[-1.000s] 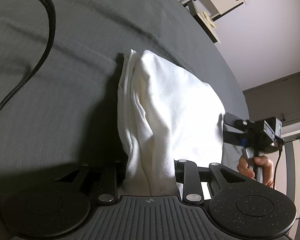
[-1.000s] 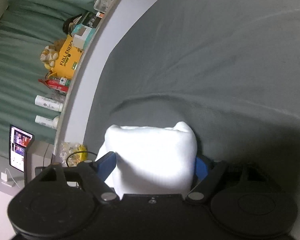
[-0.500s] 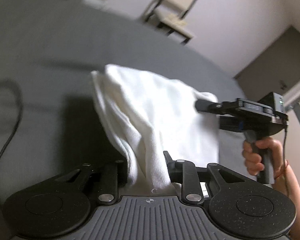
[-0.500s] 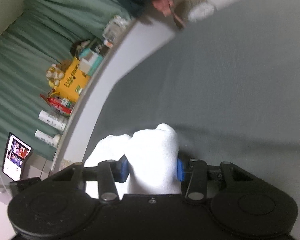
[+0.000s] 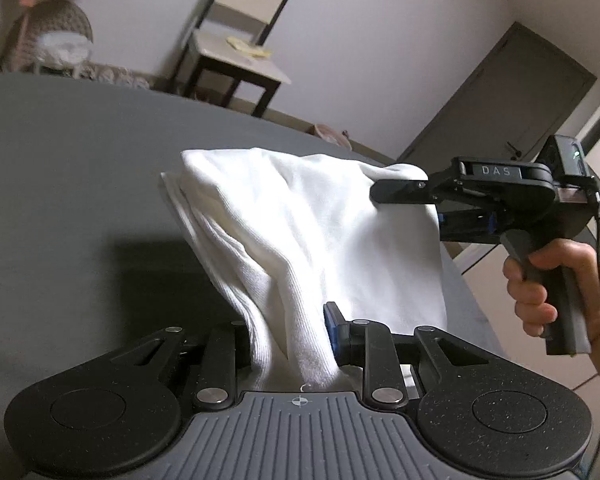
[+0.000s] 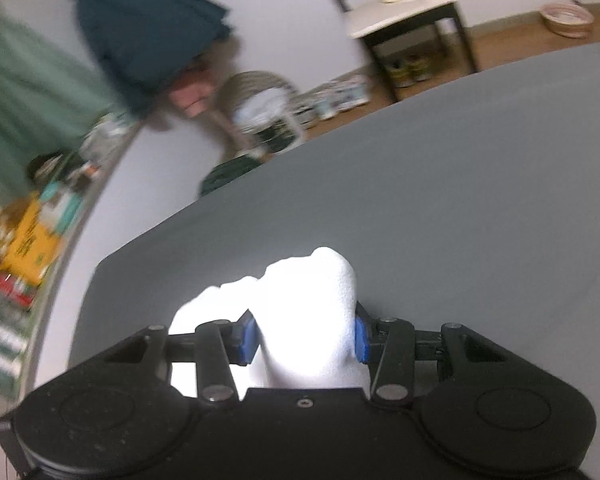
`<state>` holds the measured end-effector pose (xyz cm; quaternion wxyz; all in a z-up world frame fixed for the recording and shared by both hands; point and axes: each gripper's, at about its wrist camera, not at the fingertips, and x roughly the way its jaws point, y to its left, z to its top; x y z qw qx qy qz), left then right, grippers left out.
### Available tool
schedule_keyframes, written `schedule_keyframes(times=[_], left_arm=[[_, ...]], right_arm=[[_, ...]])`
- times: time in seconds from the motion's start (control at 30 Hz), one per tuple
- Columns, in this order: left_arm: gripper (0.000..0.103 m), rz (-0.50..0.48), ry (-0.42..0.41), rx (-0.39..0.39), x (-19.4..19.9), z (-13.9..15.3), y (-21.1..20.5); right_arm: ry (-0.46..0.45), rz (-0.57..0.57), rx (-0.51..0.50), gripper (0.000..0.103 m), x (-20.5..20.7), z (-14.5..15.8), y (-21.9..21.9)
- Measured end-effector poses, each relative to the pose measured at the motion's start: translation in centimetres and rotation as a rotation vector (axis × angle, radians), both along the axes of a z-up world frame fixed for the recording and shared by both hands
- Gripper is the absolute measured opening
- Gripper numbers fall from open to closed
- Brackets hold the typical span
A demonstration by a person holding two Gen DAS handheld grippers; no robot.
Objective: Fold clothes
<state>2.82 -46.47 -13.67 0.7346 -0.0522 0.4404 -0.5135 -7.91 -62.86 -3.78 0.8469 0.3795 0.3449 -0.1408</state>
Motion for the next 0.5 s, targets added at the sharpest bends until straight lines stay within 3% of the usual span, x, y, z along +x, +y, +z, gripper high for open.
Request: schedule_keyframes(times=[0.17,0.33,0.43,0.47,0.5], left_arm=[[0.026,0.041,0.016,-0.001,1.3,-2.8,-7.6],[0.026,0.073,0.033,0.03,1.6,-5.2,-7.9],[0.032,0.074,0.065,0.008,1.7,-6.5,-6.9],[0.035,0.073,0.073,-0.004,1.7,-6.9,-6.5],[0.037,0.066,0.078,-0.018,1.5,-7.1,-6.0]], right_arm=[[0.033,-0.045,-0.035,0.043,1.9,-2.9,-5.1],[0.037,-0.105,0.0,0.045,2.7,-7.4,-7.5],[0.031,-0.123,-0.012,0.059,1.8,-9.2,-7.8],[0.032,-0.137,-0.024,0.072,1.4,-9.4,-7.7],[0.026,-0.146,-0.027,0.074,0.8,-9.5,-7.6]])
